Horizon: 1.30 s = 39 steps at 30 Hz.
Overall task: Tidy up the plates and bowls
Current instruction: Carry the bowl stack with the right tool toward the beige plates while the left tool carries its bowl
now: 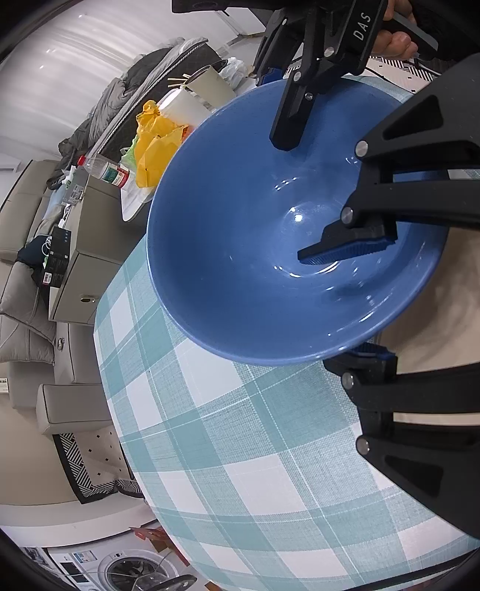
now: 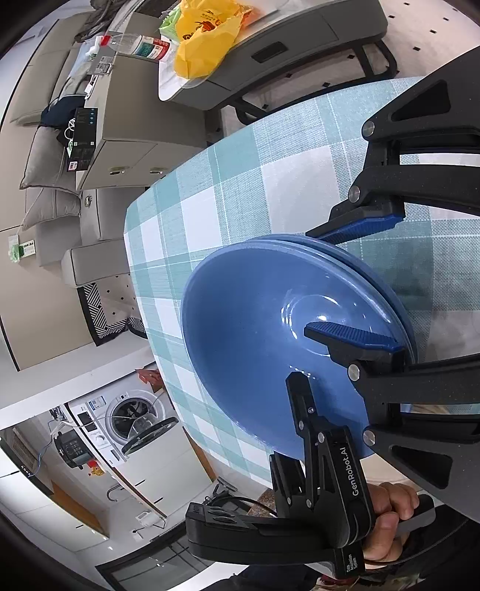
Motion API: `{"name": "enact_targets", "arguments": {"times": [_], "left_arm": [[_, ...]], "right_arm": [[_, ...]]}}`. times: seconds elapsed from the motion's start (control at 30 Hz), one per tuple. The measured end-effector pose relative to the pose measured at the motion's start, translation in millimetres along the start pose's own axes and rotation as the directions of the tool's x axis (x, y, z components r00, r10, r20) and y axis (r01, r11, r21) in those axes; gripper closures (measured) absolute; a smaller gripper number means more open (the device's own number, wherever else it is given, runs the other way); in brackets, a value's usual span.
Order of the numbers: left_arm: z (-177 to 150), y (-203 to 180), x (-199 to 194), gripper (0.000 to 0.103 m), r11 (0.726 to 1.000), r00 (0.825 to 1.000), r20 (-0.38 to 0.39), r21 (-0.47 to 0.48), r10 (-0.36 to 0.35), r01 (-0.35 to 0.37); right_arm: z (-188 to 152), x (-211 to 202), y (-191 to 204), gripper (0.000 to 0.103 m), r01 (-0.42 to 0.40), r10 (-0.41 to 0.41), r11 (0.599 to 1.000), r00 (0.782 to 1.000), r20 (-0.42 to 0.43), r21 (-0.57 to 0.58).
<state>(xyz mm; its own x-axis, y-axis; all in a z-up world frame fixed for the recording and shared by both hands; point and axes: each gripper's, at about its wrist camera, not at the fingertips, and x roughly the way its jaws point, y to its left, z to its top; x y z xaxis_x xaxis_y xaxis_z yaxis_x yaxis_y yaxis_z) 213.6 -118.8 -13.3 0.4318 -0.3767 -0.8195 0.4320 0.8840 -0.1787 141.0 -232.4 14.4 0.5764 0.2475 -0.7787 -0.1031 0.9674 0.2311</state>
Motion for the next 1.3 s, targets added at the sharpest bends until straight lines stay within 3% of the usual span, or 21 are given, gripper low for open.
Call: {"name": "enact_targets", "arguments": {"times": [1.3], "left_arm": [[2.1,-11.4,-15.7,0.067,1.000,0.999,0.037,0.012,0.025,-0.026]], "right_arm": [[0.5,-12.9,0.7,0.059,0.005,-0.005,1.000,0.999,0.041,-0.014]]}}
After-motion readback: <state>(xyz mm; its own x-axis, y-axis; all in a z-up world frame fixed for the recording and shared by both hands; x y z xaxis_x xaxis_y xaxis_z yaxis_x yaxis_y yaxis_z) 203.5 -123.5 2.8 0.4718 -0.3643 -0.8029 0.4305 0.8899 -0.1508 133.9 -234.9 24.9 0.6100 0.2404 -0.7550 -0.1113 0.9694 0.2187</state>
